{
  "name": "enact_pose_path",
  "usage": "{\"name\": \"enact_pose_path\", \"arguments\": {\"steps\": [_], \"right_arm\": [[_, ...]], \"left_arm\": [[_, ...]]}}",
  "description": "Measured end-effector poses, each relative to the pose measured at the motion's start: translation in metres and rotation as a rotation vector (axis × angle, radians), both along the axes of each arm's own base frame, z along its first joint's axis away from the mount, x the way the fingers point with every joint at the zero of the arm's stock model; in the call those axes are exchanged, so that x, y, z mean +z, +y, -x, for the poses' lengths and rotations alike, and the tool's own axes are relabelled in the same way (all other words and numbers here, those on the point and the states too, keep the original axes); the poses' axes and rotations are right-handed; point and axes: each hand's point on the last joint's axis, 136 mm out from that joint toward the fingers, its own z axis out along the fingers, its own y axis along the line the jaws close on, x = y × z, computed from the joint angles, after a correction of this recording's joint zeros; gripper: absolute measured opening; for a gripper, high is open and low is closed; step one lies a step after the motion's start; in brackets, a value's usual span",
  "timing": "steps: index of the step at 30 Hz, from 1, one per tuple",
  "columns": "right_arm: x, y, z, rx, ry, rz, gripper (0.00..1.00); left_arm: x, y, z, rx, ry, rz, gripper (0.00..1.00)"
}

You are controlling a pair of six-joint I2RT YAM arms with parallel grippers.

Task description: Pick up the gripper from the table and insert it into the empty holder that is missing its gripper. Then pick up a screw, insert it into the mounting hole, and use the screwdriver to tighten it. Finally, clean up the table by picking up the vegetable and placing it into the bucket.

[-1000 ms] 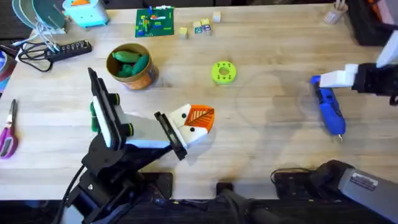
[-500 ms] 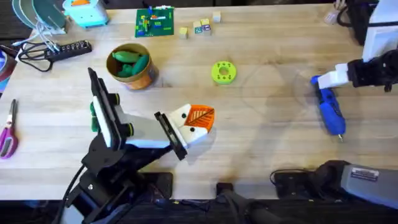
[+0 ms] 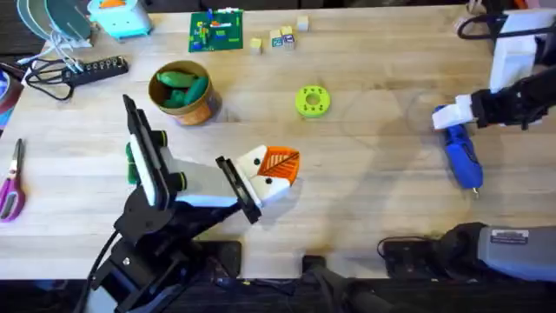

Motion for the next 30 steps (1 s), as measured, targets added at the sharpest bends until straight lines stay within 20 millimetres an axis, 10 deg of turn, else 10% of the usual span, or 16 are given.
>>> {"name": "enact_pose_path", "arguments": {"steps": [30], "right_arm": [[-0.036, 0.007, -0.006, 0.031, 0.114, 0.018, 0.923]], "left_arm": [[0.000, 0.000, 0.000, 0.000, 0.000, -0.001, 0.005]]}}
